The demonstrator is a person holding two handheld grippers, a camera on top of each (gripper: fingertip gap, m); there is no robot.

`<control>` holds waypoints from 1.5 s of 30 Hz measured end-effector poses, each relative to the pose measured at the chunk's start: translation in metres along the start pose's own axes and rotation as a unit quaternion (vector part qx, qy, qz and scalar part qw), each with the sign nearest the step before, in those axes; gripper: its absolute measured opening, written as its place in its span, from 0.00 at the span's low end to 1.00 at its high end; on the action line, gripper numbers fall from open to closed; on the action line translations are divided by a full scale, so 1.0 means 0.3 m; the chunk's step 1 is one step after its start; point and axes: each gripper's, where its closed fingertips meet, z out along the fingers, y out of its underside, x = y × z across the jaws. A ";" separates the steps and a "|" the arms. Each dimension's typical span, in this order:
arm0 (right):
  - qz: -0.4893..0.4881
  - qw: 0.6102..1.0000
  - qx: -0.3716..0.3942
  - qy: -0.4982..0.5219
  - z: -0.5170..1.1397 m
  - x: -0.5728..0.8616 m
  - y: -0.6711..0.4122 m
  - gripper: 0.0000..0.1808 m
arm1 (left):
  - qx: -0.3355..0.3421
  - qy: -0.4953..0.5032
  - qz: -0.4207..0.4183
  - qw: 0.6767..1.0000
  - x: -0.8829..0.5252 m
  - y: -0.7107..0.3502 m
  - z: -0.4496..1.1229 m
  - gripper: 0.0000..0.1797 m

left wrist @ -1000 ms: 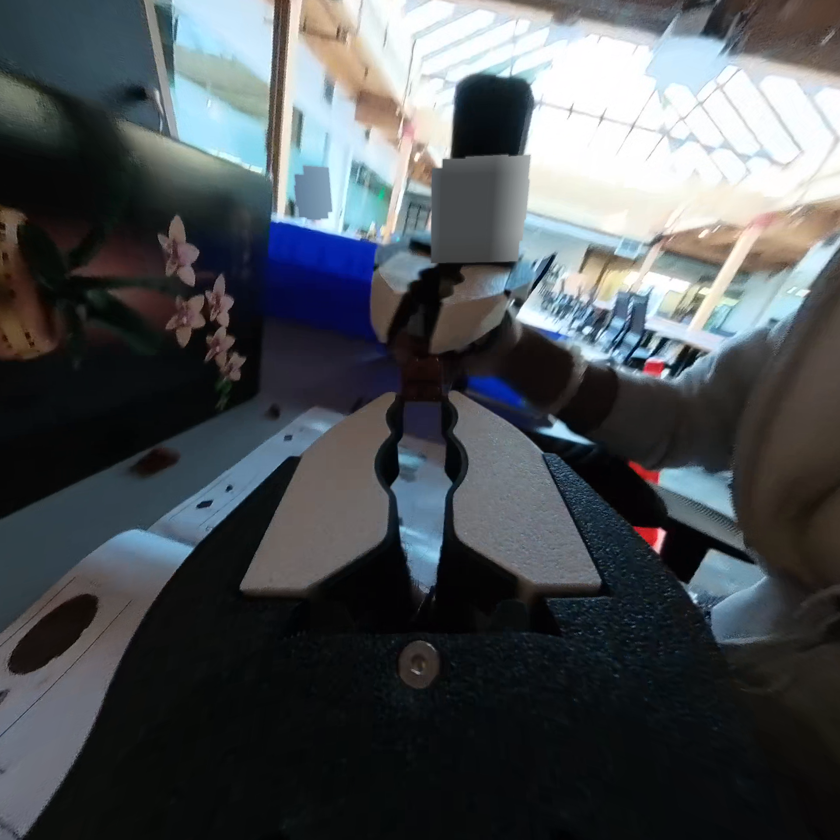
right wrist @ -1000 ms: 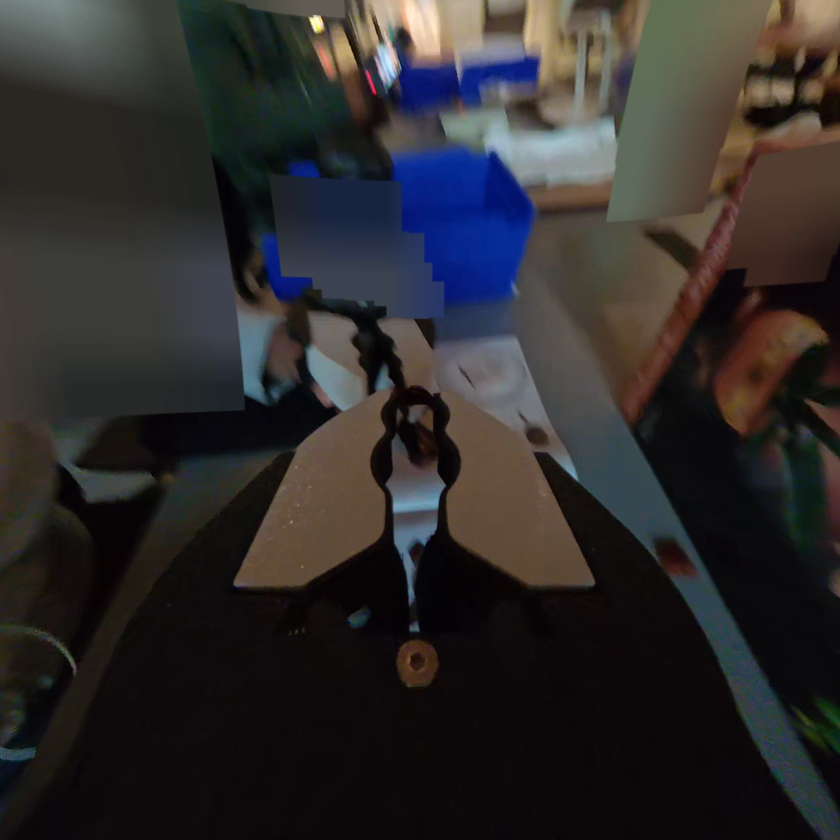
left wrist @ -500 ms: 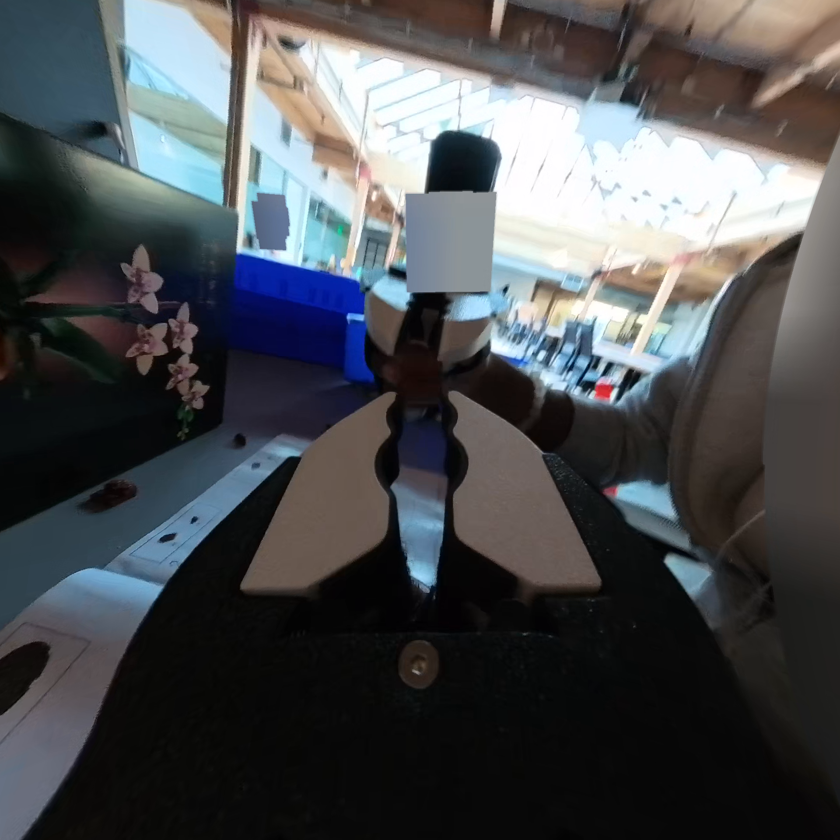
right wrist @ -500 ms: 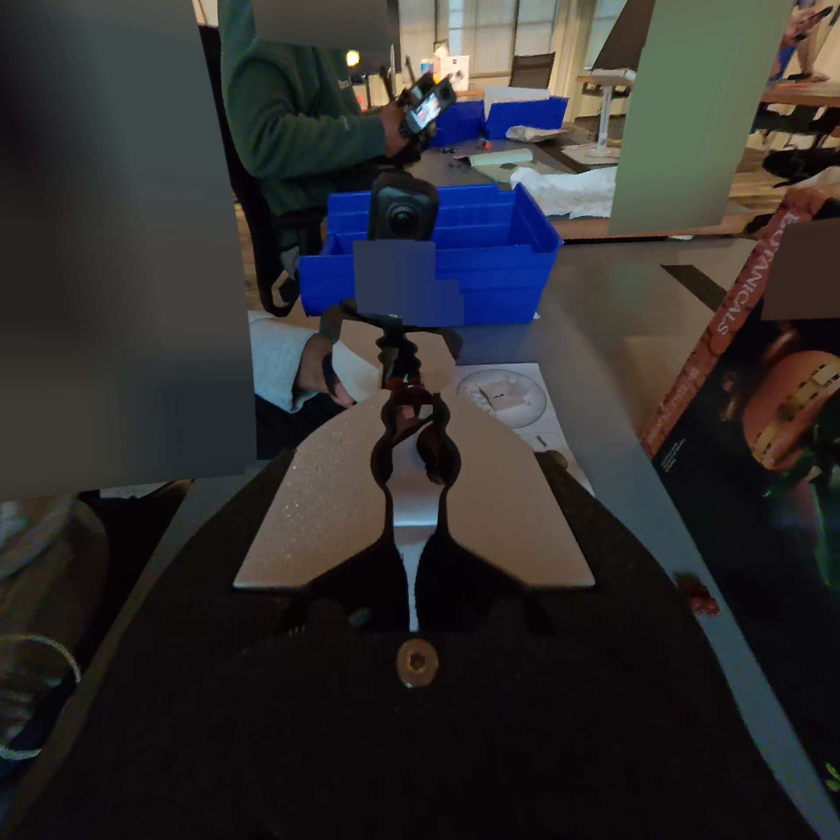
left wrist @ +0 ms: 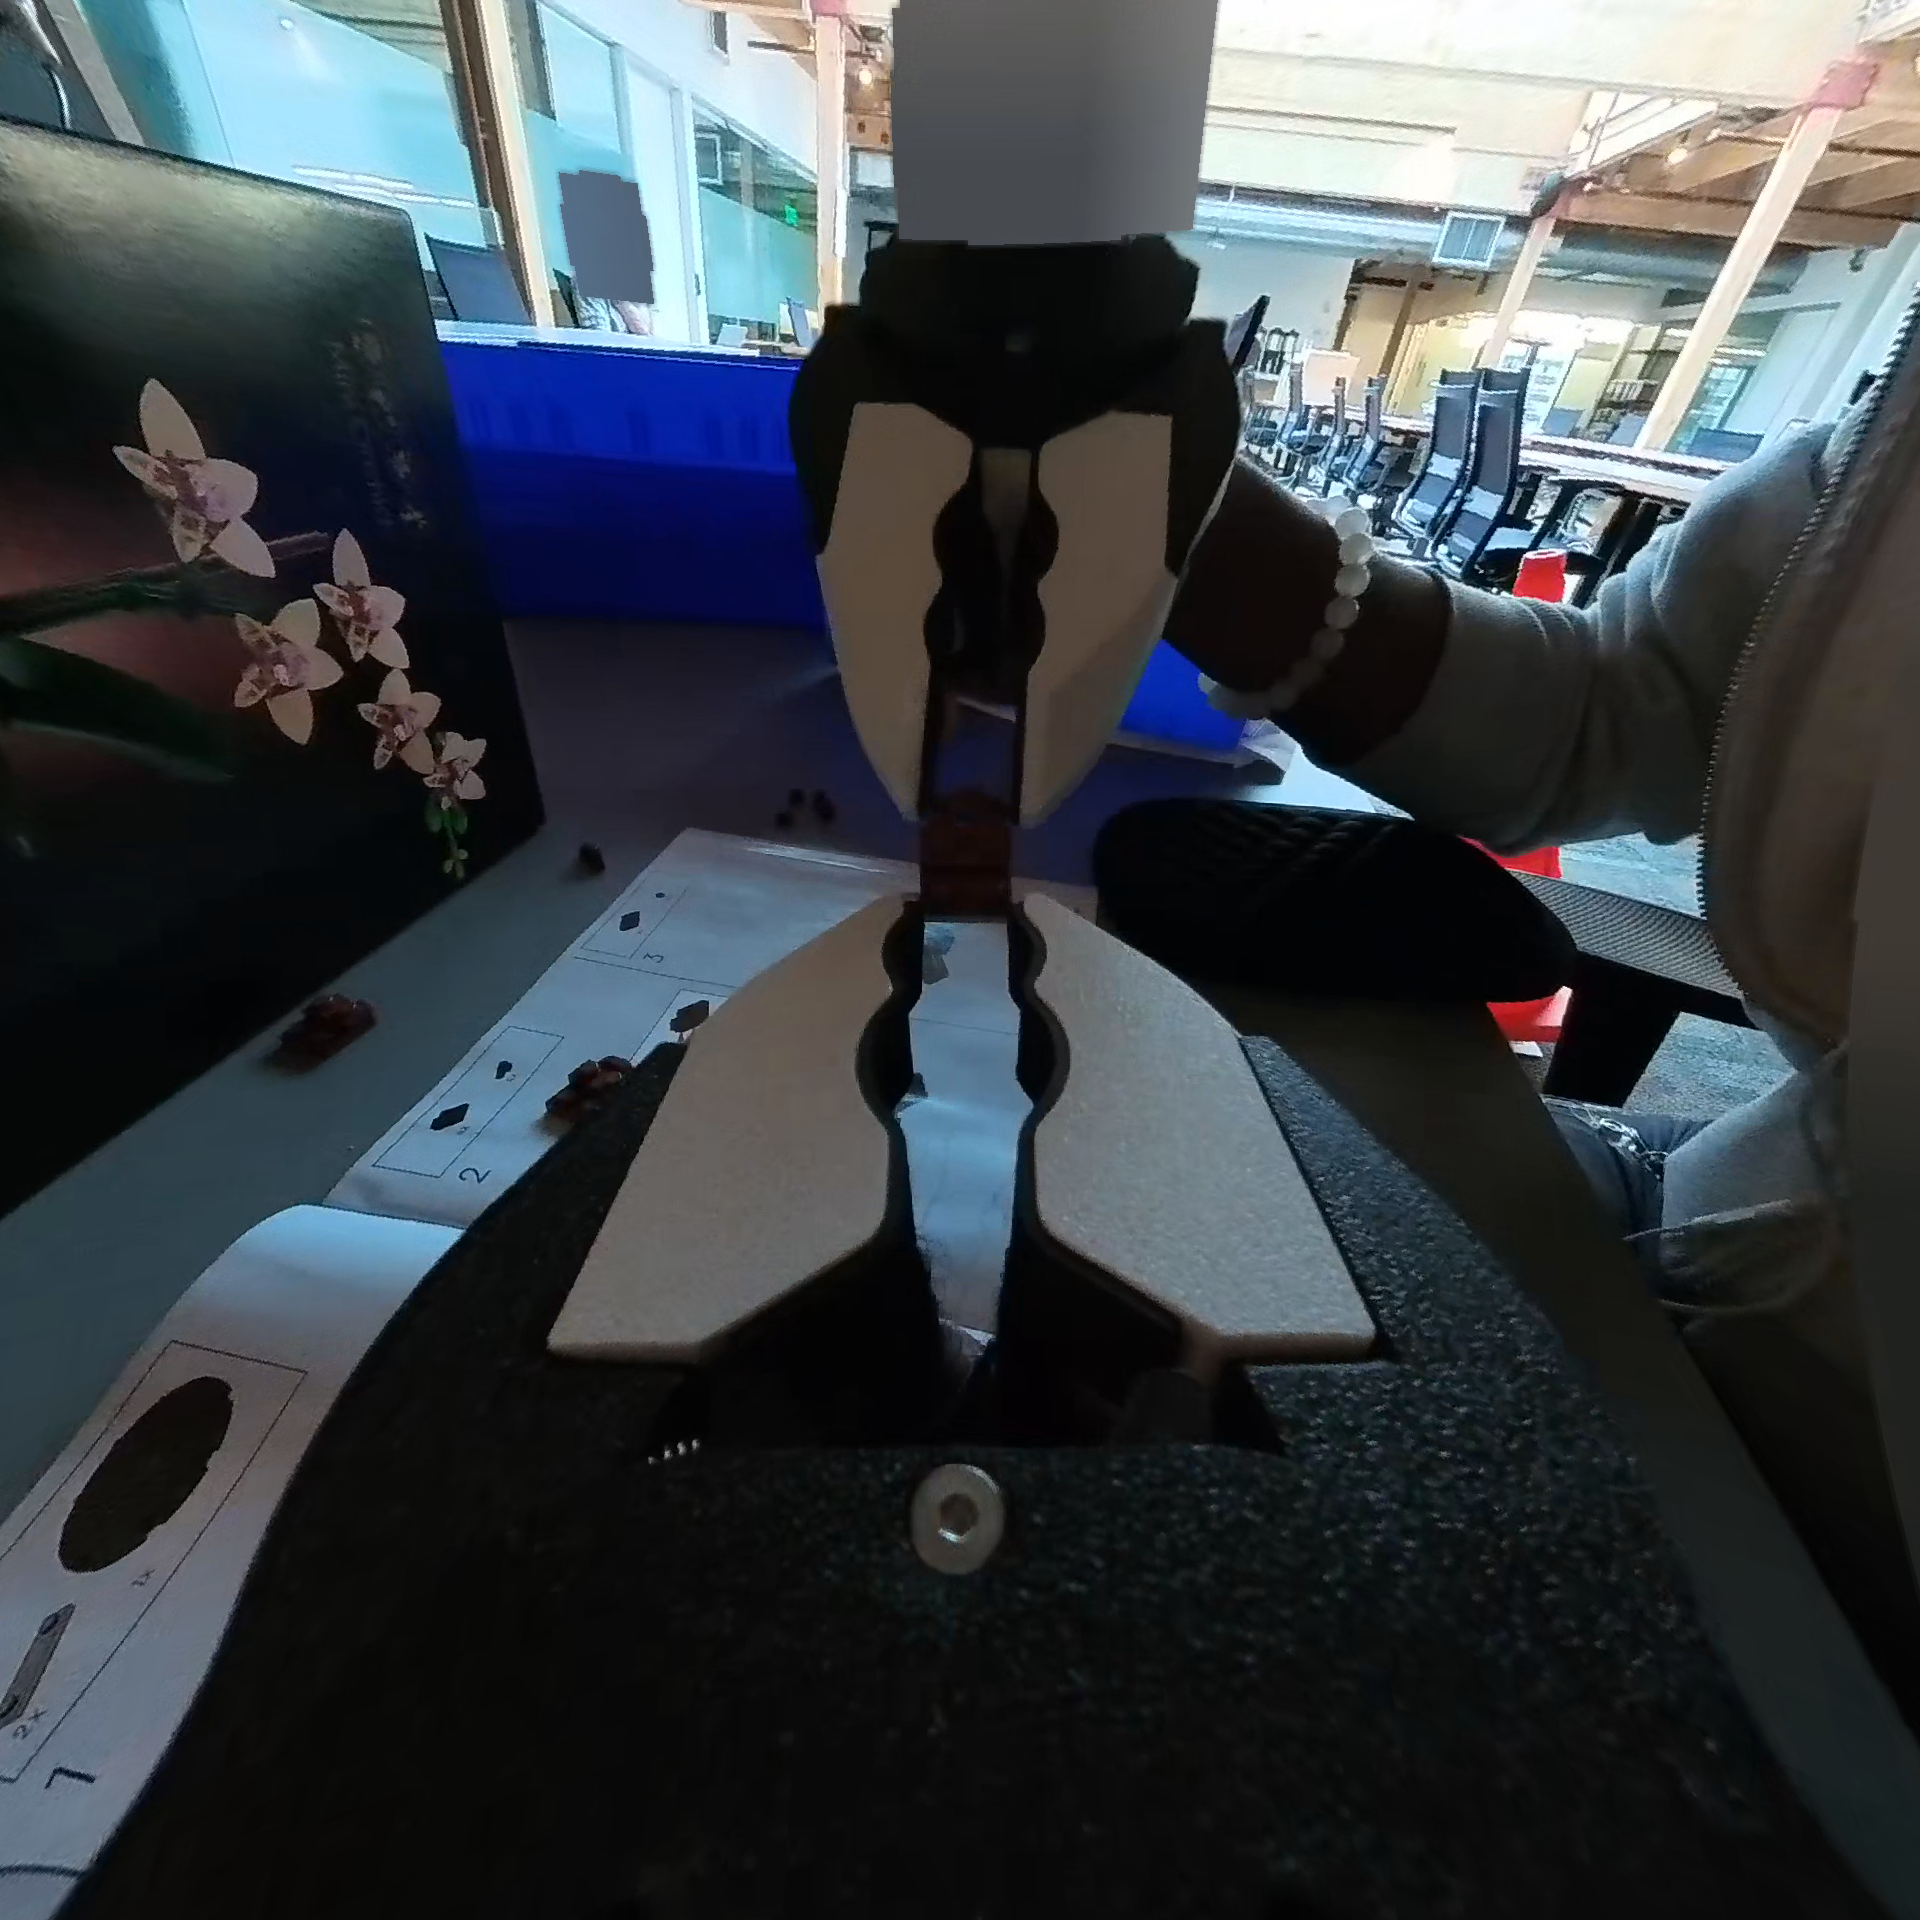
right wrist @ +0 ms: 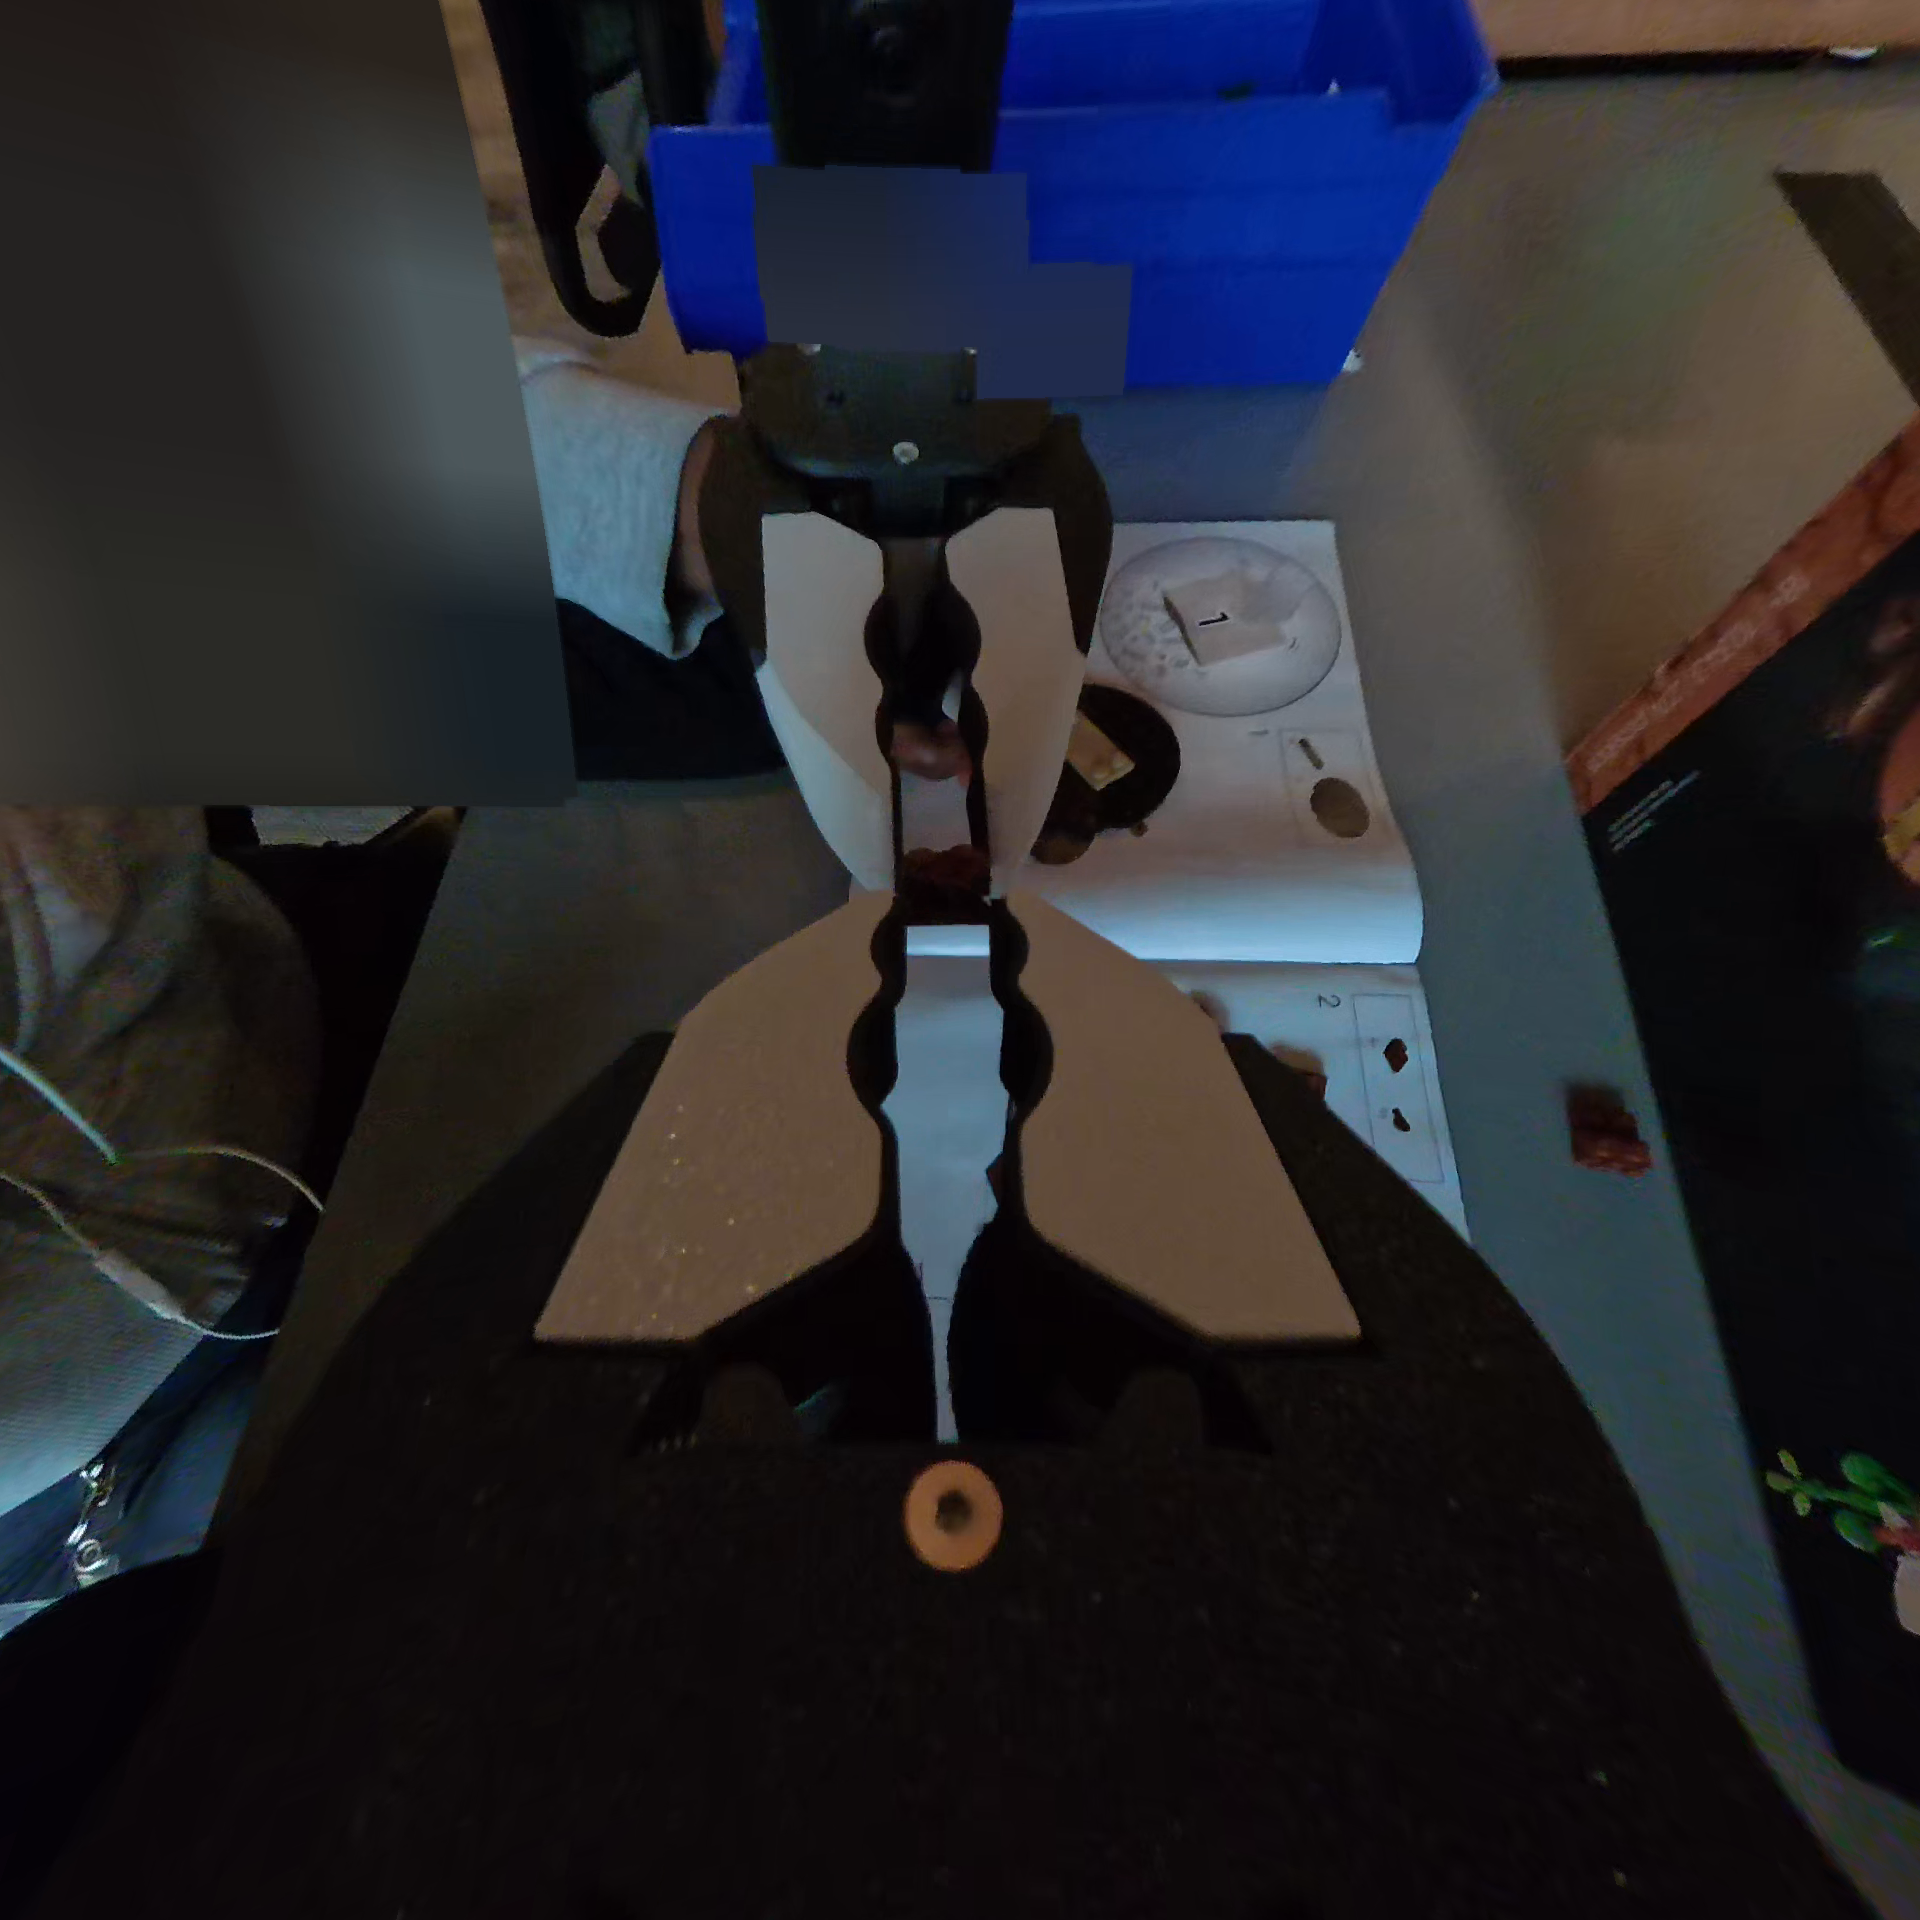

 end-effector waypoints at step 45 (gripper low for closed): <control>-0.095 0.986 -0.136 0.011 0.025 -0.021 0.113 0.08 | -0.103 0.002 0.026 0.994 0.020 0.093 0.048 0.08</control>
